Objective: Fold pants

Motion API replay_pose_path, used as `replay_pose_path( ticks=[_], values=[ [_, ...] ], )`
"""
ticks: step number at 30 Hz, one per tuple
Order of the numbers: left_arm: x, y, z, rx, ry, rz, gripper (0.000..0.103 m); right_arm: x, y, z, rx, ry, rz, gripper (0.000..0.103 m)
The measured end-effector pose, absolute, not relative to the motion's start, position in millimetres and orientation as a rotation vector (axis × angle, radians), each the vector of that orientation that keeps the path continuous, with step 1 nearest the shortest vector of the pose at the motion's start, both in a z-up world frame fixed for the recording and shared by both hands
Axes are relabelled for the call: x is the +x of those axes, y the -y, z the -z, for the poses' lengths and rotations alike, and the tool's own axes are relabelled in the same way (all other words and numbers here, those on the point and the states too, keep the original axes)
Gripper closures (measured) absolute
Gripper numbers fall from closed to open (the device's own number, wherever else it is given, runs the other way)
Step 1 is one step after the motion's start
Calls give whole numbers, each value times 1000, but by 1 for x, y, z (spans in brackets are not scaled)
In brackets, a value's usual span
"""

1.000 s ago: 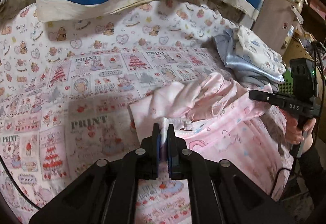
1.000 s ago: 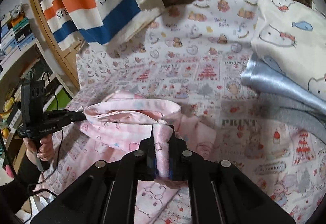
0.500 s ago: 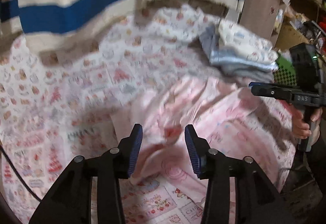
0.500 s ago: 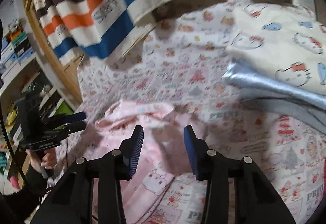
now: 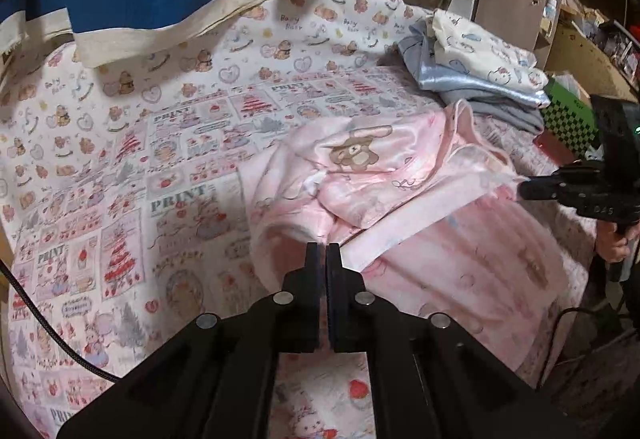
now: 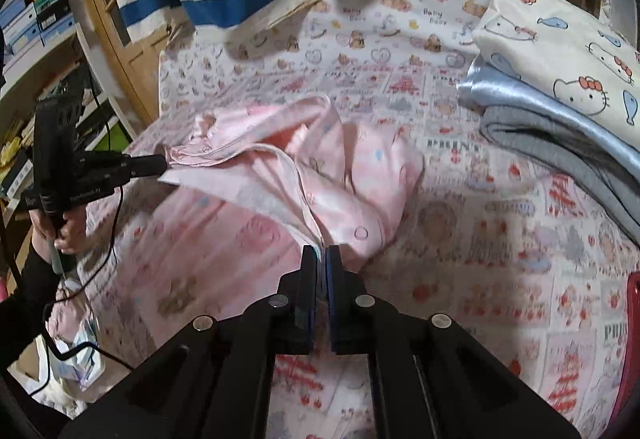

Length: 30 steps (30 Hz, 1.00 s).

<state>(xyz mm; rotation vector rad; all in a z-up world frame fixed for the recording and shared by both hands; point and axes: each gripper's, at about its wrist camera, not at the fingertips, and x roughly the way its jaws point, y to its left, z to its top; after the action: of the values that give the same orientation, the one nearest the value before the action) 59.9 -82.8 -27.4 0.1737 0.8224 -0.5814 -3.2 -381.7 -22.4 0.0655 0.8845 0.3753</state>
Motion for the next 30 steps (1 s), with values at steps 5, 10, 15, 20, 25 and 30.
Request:
replay_pose_path(
  ticks=[5,10,15,20,25,30],
  values=[
    [55,84,16,152,-772,592,76,-8,386,6,117,-848,-339,92],
    [58,109,6,171,-749,613,71,6,381,-14,102,-799,-260,76],
    [74,135,26,232,-843,572,69,24,368,-11,51,-823,-184,58],
    [79,138,32,252,-807,503,74,35,363,11,36,-907,-177,73],
    [71,125,16,200,-746,507,99,30,371,12,68,-882,-145,96],
    [61,101,0,169,-702,474,99,14,367,-8,12,-808,-133,98]
  ],
)
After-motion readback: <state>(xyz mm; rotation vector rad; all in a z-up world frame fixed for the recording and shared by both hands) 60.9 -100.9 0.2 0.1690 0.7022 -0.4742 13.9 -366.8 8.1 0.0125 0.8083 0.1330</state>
